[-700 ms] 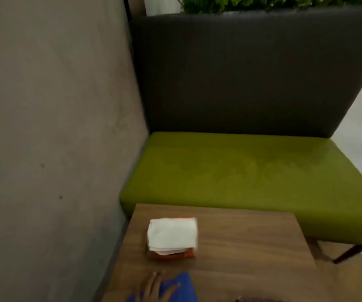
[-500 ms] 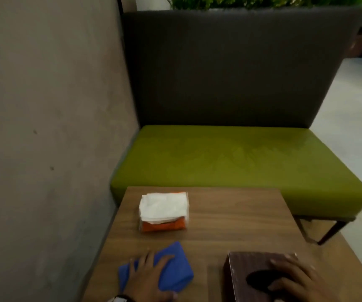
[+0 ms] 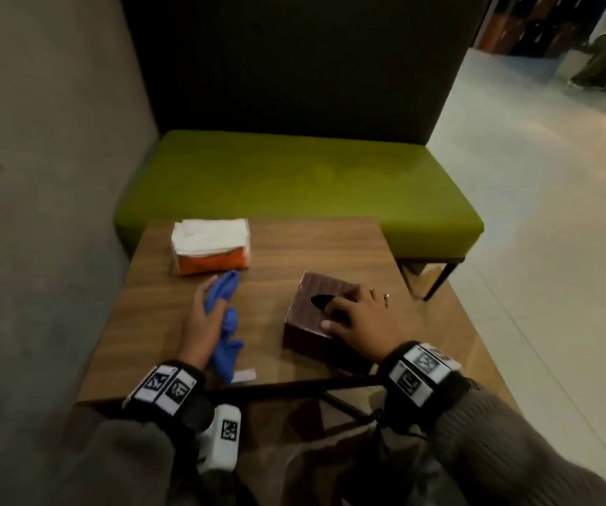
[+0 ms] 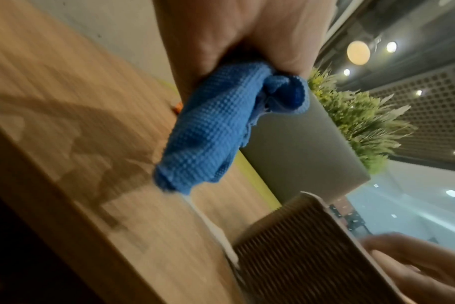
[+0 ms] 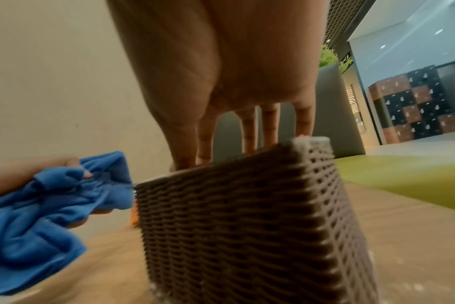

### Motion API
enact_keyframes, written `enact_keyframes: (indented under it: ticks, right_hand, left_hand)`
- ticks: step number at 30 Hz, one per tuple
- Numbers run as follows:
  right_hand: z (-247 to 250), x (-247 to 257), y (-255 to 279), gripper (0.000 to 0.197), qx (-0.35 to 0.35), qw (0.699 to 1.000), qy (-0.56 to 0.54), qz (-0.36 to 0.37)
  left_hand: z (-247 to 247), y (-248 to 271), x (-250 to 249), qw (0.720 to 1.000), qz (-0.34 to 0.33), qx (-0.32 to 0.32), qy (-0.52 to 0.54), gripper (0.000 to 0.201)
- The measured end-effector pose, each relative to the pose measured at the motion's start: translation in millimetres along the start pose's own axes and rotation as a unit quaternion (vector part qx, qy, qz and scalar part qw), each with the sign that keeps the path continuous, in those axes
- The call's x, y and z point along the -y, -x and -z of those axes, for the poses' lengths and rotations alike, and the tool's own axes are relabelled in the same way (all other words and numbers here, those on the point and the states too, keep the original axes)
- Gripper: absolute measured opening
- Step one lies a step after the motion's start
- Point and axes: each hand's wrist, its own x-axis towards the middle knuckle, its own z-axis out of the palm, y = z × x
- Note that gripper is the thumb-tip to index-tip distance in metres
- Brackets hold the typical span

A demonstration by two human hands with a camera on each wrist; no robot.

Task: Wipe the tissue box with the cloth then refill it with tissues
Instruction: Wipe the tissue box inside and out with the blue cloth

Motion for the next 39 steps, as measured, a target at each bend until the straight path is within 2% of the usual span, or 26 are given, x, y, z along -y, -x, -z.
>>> enact_keyframes:
  ticks: [3,7,9,10,12,14,16,18,20,22,24,25,26,27,29,30,31,33,35,36,37,38,39]
  right_hand:
    - [-6.2,10.9,4.6,0.039,-0.001,1.000,-0.013,0.015]
    - [5.0,3.2,6.8,0.055,0.082,0.993,-0.017,0.078]
    - [7.2,-2.1,6.5,0.063,0.097,0.991,0.006,0.094]
    - [7.7,-4.1,5.8,0.067,0.096,0.991,0.016,0.093]
    - [7.8,-5.8,4.7,0.073,0.083,0.992,0.024,0.090]
    - [6.9,-6.1,4.7,0.073,0.076,0.992,0.031,0.095]
    - [6.2,-7.5,5.1,0.072,0.081,0.991,0.033,0.101]
    - [7.3,-8.9,4.8,0.071,0.093,0.990,0.032,0.105]
    - [8.5,-8.6,3.9,0.069,0.099,0.989,0.035,0.107]
    - [7.6,-8.1,3.3,0.069,0.098,0.989,0.036,0.106]
    - [5.9,-8.7,3.0,0.070,0.093,0.990,0.030,0.101]
    - [6.0,-9.0,2.8,0.070,0.093,0.990,0.026,0.100]
    - [6.4,-9.1,2.8,0.070,0.096,0.990,0.020,0.099]
    - [7.3,-9.0,2.8,0.070,0.100,0.990,0.015,0.097]
    - [9.8,-7.9,2.6,0.070,0.108,0.990,0.008,0.089]
    - [11.1,-6.4,2.6,0.070,0.109,0.990,0.009,0.086]
    - [12.5,-4.7,2.6,0.070,0.107,0.991,0.013,0.083]
    - [14.5,-1.0,1.9,0.069,0.104,0.991,0.024,0.084]
    - [15.7,1.0,1.7,0.065,0.103,0.991,0.032,0.084]
    - [16.4,0.8,1.3,0.065,0.103,0.991,0.034,0.081]
    - [17.1,0.5,0.8,0.066,0.106,0.991,0.033,0.076]
    - [17.6,0.4,0.3,0.068,0.111,0.991,0.031,0.071]
    - [18.0,0.6,0.1,0.070,0.115,0.991,0.029,0.068]
  left_hand:
    - [-9.7,14.5,-9.9,0.999,-0.050,0.016,-0.008,0.043]
    - [-21.9,38.0,-13.0,0.990,-0.120,0.025,-0.067,0.049]
    - [-30.6,49.6,-14.9,0.982,-0.160,0.052,-0.084,0.051]
    - [-35.2,56.5,-12.9,0.974,-0.177,0.084,-0.112,0.053]
    - [-44.3,74.3,-7.5,0.940,-0.223,0.152,-0.208,0.062]
    - [-48.8,86.1,0.2,0.914,-0.255,0.174,-0.264,0.069]
    - [-50.4,82.8,2.2,0.928,-0.239,0.131,-0.252,0.068]
    - [-50.7,70.7,3.2,0.954,-0.192,0.068,-0.218,0.064]
    - [-52.1,69.4,0.7,0.960,-0.174,0.053,-0.214,0.062]
    - [-55.7,83.2,0.0,0.943,-0.205,0.103,-0.242,0.065]
    - [-54.0,98.3,0.6,0.913,-0.254,0.186,-0.260,0.070]
    - [-50.5,98.8,1.5,0.899,-0.271,0.213,-0.270,0.072]
    - [-47.4,93.3,2.5,0.894,-0.283,0.213,-0.277,0.072]
    - [-45.3,83.8,3.0,0.901,-0.279,0.189,-0.272,0.072]
    - [-41.6,65.8,-0.4,0.937,-0.215,0.103,-0.255,0.066]
    - [-41.9,62.9,-3.1,0.949,-0.177,0.076,-0.250,0.063]
    - [-45.3,64.9,-5.0,0.949,-0.167,0.074,-0.257,0.061]
    - [-52.5,79.4,-5.8,0.920,-0.227,0.136,-0.288,0.065]
    - [-51.7,90.7,-1.5,0.861,-0.330,0.222,-0.317,0.071]
    - [-48.2,85.3,-1.3,0.840,-0.359,0.237,-0.330,0.074]
    - [-45.2,74.2,-0.8,0.839,-0.357,0.231,-0.340,0.075]
    - [-43.0,63.4,-2.0,0.858,-0.327,0.203,-0.339,0.074]
    - [-41.2,54.9,-3.0,0.890,-0.276,0.164,-0.324,0.070]
